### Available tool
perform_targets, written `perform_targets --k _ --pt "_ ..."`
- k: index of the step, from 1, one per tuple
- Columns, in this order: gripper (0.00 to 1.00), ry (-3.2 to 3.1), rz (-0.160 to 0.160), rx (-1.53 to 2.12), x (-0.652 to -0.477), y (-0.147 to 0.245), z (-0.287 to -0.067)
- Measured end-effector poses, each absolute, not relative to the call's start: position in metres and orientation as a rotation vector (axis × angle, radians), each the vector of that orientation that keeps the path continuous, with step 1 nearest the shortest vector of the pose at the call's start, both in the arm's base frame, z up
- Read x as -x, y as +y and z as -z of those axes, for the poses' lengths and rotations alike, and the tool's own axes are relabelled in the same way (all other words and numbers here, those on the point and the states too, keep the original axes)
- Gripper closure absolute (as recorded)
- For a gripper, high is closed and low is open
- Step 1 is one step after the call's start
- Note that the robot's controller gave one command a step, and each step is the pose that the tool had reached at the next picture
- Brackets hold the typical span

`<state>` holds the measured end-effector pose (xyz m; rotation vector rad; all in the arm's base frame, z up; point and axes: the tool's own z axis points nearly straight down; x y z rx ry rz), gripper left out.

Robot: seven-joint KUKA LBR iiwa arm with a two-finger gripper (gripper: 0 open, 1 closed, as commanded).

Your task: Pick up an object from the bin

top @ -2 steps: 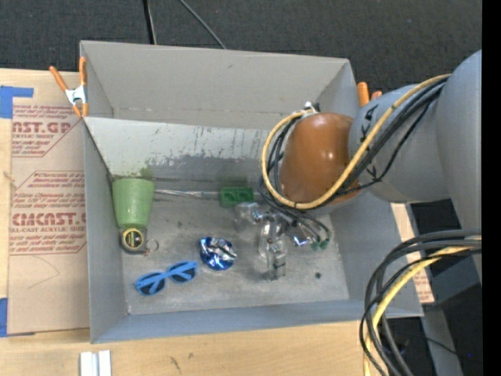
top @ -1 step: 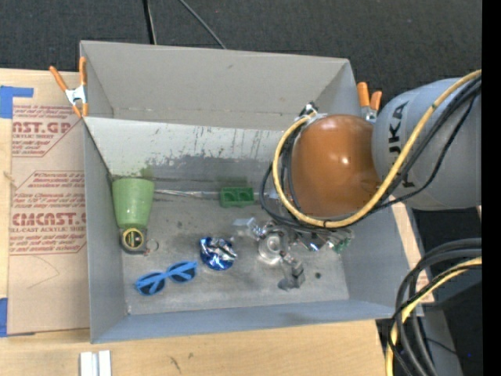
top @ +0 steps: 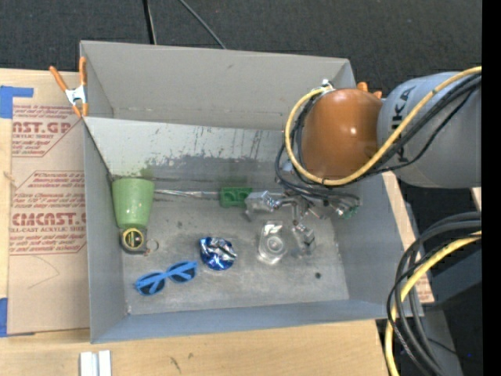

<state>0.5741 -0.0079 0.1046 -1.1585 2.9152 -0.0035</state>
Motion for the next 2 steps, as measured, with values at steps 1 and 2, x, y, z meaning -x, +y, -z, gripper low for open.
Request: perform_targets --k 1,2 --pt "0.0 2.741 0.001 1.526 -0.5851 -0.0191 -0.0699" --pt "1.0 2.74 0.0 1.524 -0.5857 -0.0185 -0.071"
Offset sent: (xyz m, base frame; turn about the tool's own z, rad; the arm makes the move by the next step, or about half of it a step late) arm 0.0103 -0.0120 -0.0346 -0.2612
